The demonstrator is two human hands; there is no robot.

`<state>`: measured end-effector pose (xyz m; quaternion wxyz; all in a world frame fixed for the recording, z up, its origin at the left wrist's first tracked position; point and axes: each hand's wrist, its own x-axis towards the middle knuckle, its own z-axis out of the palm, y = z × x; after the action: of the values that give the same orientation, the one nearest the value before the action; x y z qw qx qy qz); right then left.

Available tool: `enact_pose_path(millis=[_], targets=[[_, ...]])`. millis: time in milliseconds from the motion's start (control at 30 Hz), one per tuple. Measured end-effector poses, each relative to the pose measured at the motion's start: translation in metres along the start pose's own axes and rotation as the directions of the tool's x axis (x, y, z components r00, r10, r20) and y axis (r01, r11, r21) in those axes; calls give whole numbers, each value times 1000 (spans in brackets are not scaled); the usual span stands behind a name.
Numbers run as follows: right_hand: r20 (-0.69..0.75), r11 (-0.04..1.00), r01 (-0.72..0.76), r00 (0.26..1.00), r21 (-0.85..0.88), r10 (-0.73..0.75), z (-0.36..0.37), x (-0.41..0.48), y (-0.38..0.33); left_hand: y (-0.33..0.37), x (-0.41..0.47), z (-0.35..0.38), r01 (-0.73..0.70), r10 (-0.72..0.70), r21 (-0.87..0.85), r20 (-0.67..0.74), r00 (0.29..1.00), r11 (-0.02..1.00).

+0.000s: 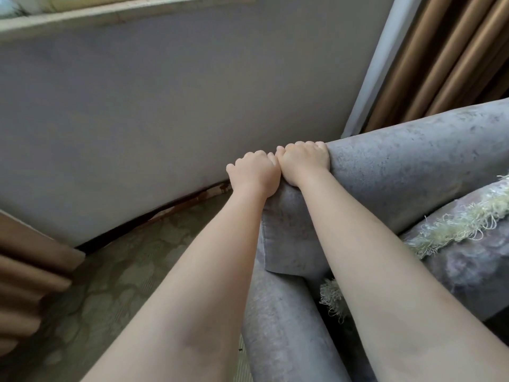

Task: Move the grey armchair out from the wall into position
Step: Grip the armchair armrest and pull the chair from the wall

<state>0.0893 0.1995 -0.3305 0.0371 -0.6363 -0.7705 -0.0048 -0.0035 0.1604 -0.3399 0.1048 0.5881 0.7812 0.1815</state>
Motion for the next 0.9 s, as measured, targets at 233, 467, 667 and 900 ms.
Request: enact_pose_path(millis=[233, 467, 667, 900], targets=[[-60, 1000, -20, 998, 3, 20, -8, -10, -2, 2, -9, -9, -20, 20, -12, -21, 1000, 1000], [-53, 999, -38, 998, 25, 40, 5, 7, -15, -12, 7, -3, -8, 8, -6, 9, 1000, 1000], [-145, 998, -48, 988, 33, 52, 26, 31, -19, -23, 33, 17, 12, -8, 41, -86, 996, 999], [-82, 1000, 3, 997, -17, -5, 26, 37, -15, -21, 37, 19, 14, -13, 6, -40, 999, 1000]])
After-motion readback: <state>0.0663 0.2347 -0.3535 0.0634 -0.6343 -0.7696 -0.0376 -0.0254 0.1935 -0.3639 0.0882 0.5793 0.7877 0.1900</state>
